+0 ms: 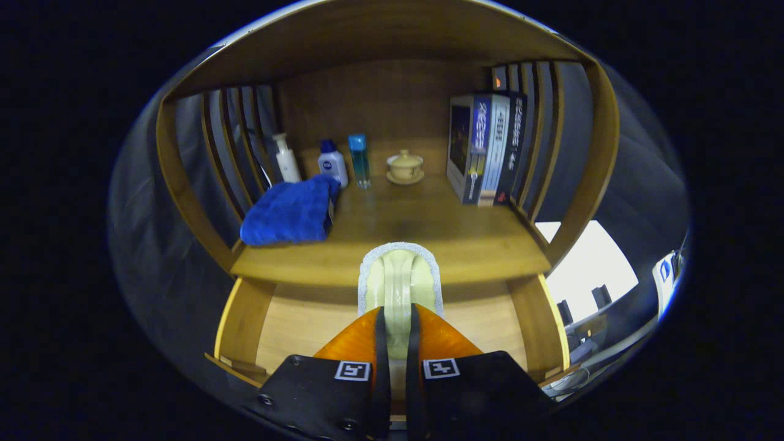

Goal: Pull open the drawer, take out the items inside it, and place them on the countertop above the cabinet.

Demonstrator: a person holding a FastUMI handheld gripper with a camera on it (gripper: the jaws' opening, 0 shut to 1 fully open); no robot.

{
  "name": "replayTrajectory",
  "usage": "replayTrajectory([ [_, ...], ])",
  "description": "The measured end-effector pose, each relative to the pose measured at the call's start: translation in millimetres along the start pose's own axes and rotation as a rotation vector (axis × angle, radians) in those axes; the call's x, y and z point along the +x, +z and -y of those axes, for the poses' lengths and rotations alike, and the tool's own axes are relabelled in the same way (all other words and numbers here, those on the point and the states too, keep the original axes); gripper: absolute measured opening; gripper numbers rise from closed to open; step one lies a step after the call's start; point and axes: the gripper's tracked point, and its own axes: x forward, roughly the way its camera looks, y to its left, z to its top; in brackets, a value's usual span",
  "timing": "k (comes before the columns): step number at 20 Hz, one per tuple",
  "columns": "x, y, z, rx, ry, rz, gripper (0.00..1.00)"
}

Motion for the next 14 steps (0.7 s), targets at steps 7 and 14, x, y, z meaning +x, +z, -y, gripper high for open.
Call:
replayTrajectory([
  [7, 60.3, 79.5, -0.7, -0.043, -0.031, 0.015, 0.18],
  [14, 130.2, 78.4, 11.4, 0.007, -0.053, -0.141, 0.18],
])
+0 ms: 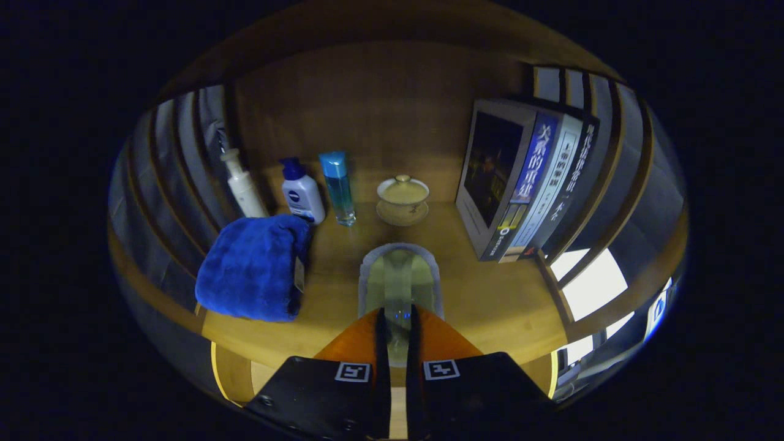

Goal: Pull open the drawer, take out the items inside it, and place them on the countertop above the cabinet.

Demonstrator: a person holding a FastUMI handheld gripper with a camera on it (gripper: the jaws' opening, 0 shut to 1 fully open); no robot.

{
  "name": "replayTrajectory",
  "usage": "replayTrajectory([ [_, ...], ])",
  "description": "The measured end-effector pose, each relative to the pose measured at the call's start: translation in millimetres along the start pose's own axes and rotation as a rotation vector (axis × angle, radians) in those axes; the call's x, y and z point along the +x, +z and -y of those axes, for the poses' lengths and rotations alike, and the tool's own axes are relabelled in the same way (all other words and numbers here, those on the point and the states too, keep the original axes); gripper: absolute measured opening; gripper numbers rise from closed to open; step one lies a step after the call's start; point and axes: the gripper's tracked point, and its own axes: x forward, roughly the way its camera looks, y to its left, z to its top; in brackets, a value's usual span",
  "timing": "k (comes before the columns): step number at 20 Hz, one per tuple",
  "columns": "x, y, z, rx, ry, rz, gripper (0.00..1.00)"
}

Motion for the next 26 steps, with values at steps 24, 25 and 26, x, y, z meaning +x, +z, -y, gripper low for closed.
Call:
replayTrajectory([
  [24, 26.8, -1.4, -8.8, 0.005, 0.013, -0.043, 0.79],
  [25, 22.8, 1.1, -9.2, 0.013, 0.019, -0.029, 0.84],
  [26, 18.0, 3.3, -12.2, 0.027, 0.036, -0.009, 0.89],
])
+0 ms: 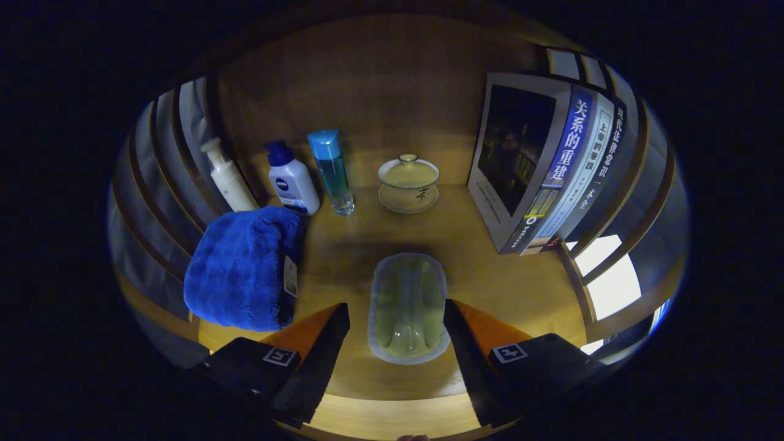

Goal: Pull open the drawer, take out the items inside it, and place them on the countertop above the cabinet.

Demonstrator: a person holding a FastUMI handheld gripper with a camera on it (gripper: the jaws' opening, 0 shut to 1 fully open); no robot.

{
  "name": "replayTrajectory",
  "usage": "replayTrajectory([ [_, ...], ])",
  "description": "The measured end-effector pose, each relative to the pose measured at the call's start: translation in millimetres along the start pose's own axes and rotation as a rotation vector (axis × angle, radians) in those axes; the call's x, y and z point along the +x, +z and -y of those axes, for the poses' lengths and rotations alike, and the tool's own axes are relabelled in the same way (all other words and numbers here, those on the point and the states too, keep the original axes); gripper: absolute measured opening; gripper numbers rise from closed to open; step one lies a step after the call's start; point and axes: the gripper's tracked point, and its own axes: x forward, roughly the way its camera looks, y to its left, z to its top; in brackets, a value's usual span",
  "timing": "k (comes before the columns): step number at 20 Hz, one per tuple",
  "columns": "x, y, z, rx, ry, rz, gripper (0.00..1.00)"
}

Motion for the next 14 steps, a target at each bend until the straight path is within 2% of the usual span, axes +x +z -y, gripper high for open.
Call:
replayTrajectory([
  [2, -15.1, 0.6, -5.0, 0.036, 0.028, 0.036, 1.0],
  [8, -71.7, -5.7, -4.0, 0.062, 0.052, 0.229, 0.98],
  [14, -137.9, -43.2, -1.4, -0.004, 0.065, 0.394, 0.97],
])
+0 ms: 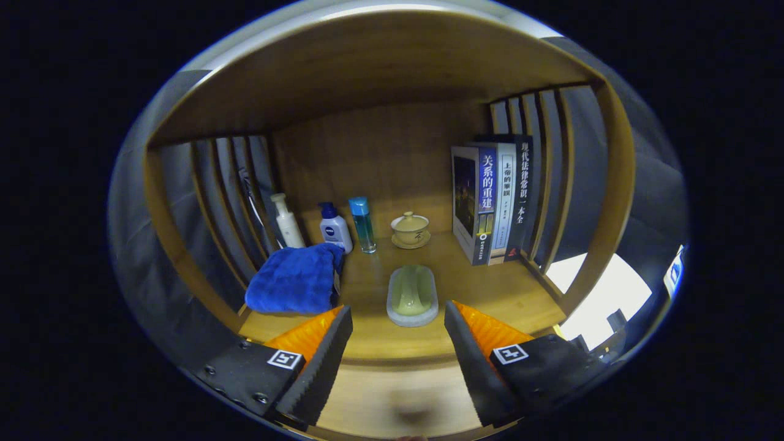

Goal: Pull open the drawer, take out the items inside it, and place them on the countertop above the cabinet.

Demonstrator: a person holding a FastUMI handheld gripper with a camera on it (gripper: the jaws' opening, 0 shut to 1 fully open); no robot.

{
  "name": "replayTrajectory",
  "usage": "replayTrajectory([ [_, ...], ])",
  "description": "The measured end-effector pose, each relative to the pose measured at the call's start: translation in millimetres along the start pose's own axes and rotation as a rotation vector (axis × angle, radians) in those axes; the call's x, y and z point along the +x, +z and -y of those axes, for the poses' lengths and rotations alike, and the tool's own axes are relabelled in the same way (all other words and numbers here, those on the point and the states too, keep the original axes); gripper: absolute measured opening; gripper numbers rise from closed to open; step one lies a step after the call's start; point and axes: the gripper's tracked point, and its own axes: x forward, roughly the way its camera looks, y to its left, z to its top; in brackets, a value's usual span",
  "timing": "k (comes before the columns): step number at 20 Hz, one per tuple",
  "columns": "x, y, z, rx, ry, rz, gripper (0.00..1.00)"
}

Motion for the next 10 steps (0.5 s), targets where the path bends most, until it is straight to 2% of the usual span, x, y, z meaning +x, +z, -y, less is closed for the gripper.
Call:
replayTrajectory([
  [5, -60.0, -2.4, -25.1, -0.077, 0.036, 0.127, 0.97],
  [10, -105.9, -14.8, -60.7, -0.111, 0.099, 0.181, 0.97],
])
